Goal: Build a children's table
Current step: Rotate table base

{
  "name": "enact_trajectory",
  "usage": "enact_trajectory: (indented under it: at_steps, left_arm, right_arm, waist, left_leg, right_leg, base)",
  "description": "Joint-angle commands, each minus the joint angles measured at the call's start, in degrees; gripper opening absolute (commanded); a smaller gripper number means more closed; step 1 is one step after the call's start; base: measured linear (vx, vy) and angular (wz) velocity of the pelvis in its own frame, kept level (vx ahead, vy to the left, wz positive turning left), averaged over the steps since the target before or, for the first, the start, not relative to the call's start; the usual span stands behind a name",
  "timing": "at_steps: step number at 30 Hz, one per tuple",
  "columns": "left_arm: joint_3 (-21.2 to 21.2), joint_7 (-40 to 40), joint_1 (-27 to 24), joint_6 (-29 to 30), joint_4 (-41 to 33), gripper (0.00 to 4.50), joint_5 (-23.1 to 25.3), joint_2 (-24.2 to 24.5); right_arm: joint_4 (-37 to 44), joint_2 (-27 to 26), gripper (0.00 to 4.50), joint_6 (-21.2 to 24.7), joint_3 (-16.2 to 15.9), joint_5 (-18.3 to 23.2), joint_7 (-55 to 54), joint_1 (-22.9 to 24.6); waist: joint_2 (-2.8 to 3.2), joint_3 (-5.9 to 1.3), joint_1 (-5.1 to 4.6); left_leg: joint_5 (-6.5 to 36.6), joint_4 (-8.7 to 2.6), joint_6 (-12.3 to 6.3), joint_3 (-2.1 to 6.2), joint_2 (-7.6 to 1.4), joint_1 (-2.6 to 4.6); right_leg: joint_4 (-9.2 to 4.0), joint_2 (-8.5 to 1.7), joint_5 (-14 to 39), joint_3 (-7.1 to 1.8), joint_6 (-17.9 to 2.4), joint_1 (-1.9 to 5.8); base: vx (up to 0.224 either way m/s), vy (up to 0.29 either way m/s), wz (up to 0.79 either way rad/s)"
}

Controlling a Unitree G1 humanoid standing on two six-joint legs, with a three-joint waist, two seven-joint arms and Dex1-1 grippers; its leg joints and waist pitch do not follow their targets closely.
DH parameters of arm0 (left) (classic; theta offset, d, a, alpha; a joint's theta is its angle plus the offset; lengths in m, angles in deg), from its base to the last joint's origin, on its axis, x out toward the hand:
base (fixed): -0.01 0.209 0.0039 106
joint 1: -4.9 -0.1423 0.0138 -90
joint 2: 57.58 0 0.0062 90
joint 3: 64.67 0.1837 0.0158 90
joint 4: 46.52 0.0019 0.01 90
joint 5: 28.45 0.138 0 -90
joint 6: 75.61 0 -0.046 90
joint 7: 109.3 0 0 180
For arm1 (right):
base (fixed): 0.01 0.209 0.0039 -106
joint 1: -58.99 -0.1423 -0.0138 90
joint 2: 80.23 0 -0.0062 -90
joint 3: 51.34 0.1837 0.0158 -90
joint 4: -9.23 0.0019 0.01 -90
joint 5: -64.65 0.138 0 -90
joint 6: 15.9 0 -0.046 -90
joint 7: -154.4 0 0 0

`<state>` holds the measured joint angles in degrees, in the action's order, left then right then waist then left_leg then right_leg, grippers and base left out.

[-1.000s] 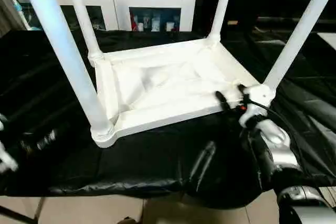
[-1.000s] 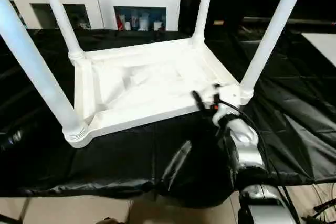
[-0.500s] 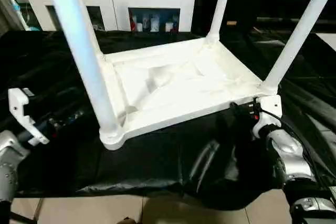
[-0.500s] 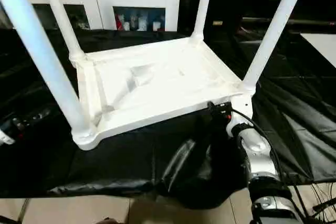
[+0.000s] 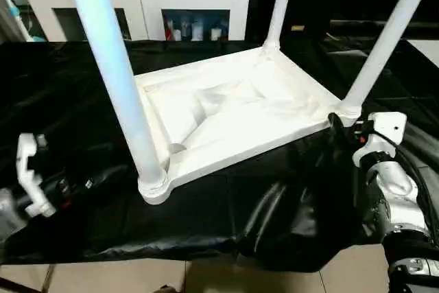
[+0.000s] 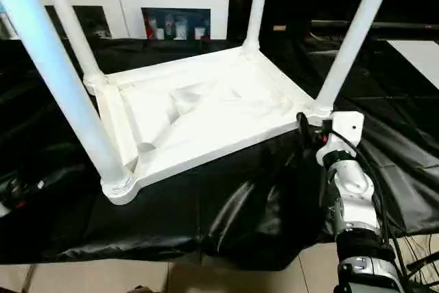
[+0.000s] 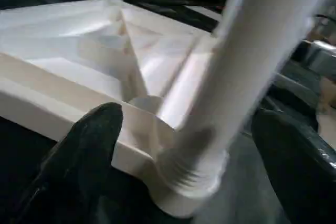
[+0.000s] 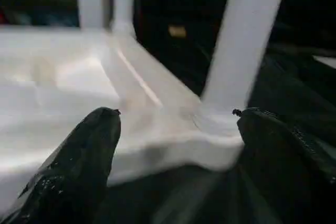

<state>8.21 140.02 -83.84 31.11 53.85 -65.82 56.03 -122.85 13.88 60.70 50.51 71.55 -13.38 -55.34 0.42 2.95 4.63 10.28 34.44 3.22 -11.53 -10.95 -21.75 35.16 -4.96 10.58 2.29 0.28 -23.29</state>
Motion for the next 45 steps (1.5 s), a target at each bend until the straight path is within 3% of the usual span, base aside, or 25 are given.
enact_trajectory:
  at_steps: [1, 4, 5, 8, 13, 15, 17, 19, 23, 29, 35, 38, 45]
  left_arm:
    - [0.7, 0.0, 0.5, 0.7, -4.3, 4.41, -0.6, 0.1]
    - [2.8, -0.3, 2.4, 2.6, -7.8, 4.41, -1.8, -1.1]
    - [2.8, -0.3, 2.4, 2.6, -7.8, 4.41, -1.8, -1.1]
    - [3.9, 1.4, 1.8, 3.6, -8.9, 4.41, -1.8, -0.3]
    - [4.9, -1.8, 3.3, 0.2, -7.7, 4.41, 1.4, -2.6]
    - [6.4, -4.7, 5.8, -2.3, -6.8, 4.41, 4.0, -5.5]
    - [6.9, -5.8, 6.6, -3.2, -6.6, 4.41, 4.9, -6.4]
    - [8.9, -6.1, 8.5, -0.7, -9.4, 4.41, 2.8, -8.8]
    - [14.0, -4.6, 10.1, 3.9, -15.8, 4.41, 0.0, -10.8]
    - [19.7, -3.7, 11.1, 6.5, -21.5, 4.41, -1.2, -12.9]
    - [24.5, -5.1, 13.7, 6.7, -22.6, 4.41, 0.2, -17.4]
    - [26.1, -6.0, 15.4, 6.0, -20.9, 4.41, 1.8, -19.3]
    - [28.3, -5.8, 18.5, 4.5, -17.6, 4.41, 3.9, -21.5]
  right_arm:
    - [-2.6, 0.5, 3.98, 2.4, -1.3, -1.8, -1.3, -1.3]
    - [-5.8, 0.2, 3.98, 2.9, -3.6, -4.7, -1.5, -3.5]
    - [-5.8, 0.2, 3.98, 2.9, -3.6, -4.7, -1.5, -3.5]
    - [-6.5, -0.2, 3.98, 2.9, -3.0, -4.0, -1.8, -5.1]
    - [-8.6, -0.1, 3.98, 3.4, -3.9, -5.1, -2.1, -6.5]
    - [-10.0, -0.8, 3.98, 3.7, -5.0, -5.7, -1.1, -7.4]
    - [-10.9, -1.0, 3.98, 3.7, -5.4, -6.0, -0.8, -7.9]
    - [-12.9, -2.2, 3.98, 3.9, -7.5, -7.6, 0.6, -9.3]
    - [-15.2, -4.2, 3.98, 3.4, -9.3, -8.8, 1.6, -11.5]
    - [-17.2, -6.2, 3.98, 2.7, -10.4, -9.0, 2.7, -13.3]
    - [-19.3, -9.3, 3.98, 1.1, -11.9, -9.5, 4.6, -15.5]
    - [-19.4, -11.1, 3.98, 0.3, -13.2, -10.1, 7.2, -15.7]
    - [-19.5, -12.8, 3.98, -1.0, -14.4, -10.5, 9.4, -15.4]
  waist:
    - [0.65, -3.13, -0.34]
    - [0.65, -3.2, -0.22]
    - [0.59, -3.21, -0.22]
    - [0.42, -3.36, -0.27]
    - [0.14, -3.52, -0.8]
    - [0.41, -3.52, -0.76]
    - [0.27, -3.51, -0.86]
    - [0.4, -3.65, -0.97]
    - [0.68, -3.83, -0.88]
    - [0.25, -3.77, -1.15]
    - [0.37, -3.74, -1.7]
    - [0.06, -3.79, -2.4]
    - [0.36, -3.78, -2.47]
  left_leg:
    - [20.0, -5.07, 1.15, 0.88, -1.86, 1.89]
    - [20.3, -4.94, 1.51, 0.78, -1.74, 1.95]
    - [19.4, -4.98, 1.46, 0.86, -1.73, 1.56]
    - [17.4, -4.77, 1.03, 0.77, -1.64, 1.45]
    - [15.7, -4.59, 0.43, 0.72, -1.61, 1.36]
    - [15.8, -4.47, 0.27, 0.66, -1.6, 1.56]
    - [16.2, -4.54, 0.39, 0.74, -1.62, 1.39]
    - [15.6, -4.47, 0.56, 0.75, -1.66, 1.3]
    - [13.8, -4.18, 0.0, 0.6, -1.79, 1.29]
    - [13.4, -4.12, -0.32, 0.55, -1.75, 1.06]
    - [14.1, -4.13, -0.05, 0.66, -1.69, 1.01]
    - [13.7, -4.16, -0.55, 0.86, -1.66, 0.66]
    - [13.8, -4.08, -1.26, 0.74, -1.74, 1.08]
  right_leg:
    - [-4.07, -2.11, 14.2, -1.89, -11.7, 1.48]
    - [-4.06, -2.13, 14.5, -1.87, -11.9, 1.5]
    - [-3.9, -2.16, 13.7, -1.86, -11.8, 1.8]
    - [-3.66, -2.09, 12.6, -1.9, -11.2, 1.98]
    - [-3.53, -1.92, 9.9, -1.8, -12.0, 2.11]
    - [-3.56, -1.98, 9.7, -1.83, -12.3, 2.02]
    - [-3.66, -2.11, 10.6, -1.8, -12.4, 2.16]
    - [-3.41, -2.16, 9.9, -1.77, -12.4, 2.32]
    - [-2.92, -2.1, 6.5, -1.66, -14.3, 2.37]
    - [-2.96, -2.0, 6.6, -1.6, -14.6, 2.56]
    - [-3.18, -2.11, 8.0, -1.7, -14.3, 2.59]
    - [-3.17, -2.29, 7.7, -1.67, -14.1, 2.99]
    - [-3.25, -2.21, 7.5, -1.73, -15.3, 2.72]
  base:
    - [0.0, 0.0, 0.0]
    - [0.0, 0.0, 0.0]
    - [0.0, 0.0, 0.0]
    - [0.0, 0.0, 0.0]
    - [0.0, 0.0, 0.0]
    - [0.0, 0.0, 0.0]
    - [0.0, 0.0, 0.0]
    - [0.0, 0.0, 0.0]
    - [0.0, 0.0, 0.0]
    - [0.0, 0.0, 0.0]
    - [0.0, 0.0, 0.0]
    - [0.0, 0.0, 0.0]
    - [0.0, 0.0, 0.0]
